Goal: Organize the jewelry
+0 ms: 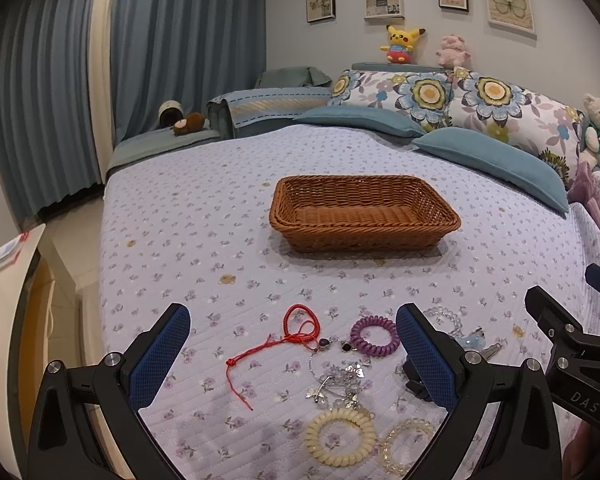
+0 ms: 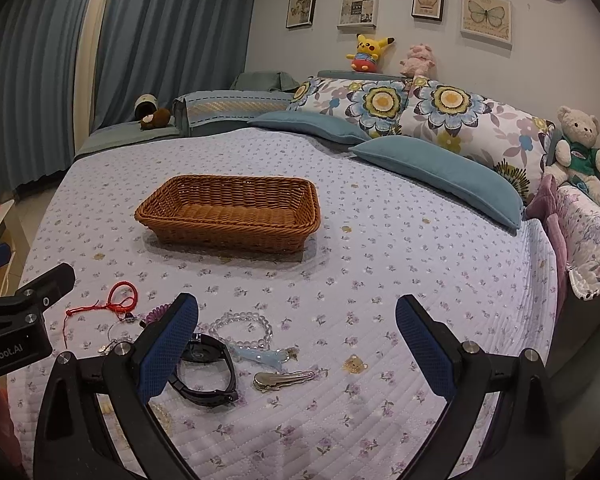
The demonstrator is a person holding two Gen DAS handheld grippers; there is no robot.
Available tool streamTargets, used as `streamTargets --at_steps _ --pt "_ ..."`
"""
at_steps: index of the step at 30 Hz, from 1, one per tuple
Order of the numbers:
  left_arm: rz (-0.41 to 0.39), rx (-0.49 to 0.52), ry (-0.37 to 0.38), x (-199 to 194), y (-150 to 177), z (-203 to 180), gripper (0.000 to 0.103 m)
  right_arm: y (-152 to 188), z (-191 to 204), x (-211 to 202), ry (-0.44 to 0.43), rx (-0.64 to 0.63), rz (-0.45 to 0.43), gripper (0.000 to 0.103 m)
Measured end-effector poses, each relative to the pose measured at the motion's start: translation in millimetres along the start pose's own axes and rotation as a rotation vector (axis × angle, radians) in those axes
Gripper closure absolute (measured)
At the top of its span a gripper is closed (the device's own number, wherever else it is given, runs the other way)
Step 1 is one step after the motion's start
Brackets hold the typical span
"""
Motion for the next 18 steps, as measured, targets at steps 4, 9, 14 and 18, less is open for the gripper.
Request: streamTargets --at_steps 4,9,14,18 --pt "0.002 -0.002 0.0 0.8 0.3 0.5 0.001 1.3 0.7 1.1 -0.004 0.0 0.004 0.003" --pt "0.002 -0.004 0.001 0.8 0.7 0.5 0.001 1.6 0.8 1.5 -0.003 0.001 0.005 0.003" --pt "0.006 -0.013 0.002 3.1 2.6 2.3 0.001 2.4 1.3 1.7 -0.004 0.005 0.006 0.003" --pt "0.011 -0.015 0.005 3.8 4.4 1.2 0.001 3.4 1.8 3.2 -0.011 0.009 0.014 0.003"
Point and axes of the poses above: each gripper's, at about its wrist camera, not at the fingertips, and x roughly the way its jaws point, z to its left, y to its underside, the point moved 8 cm from there along x, roughly the way its jaws point, and after that the axes turned 12 degrees about y, right-handed, at the moved point
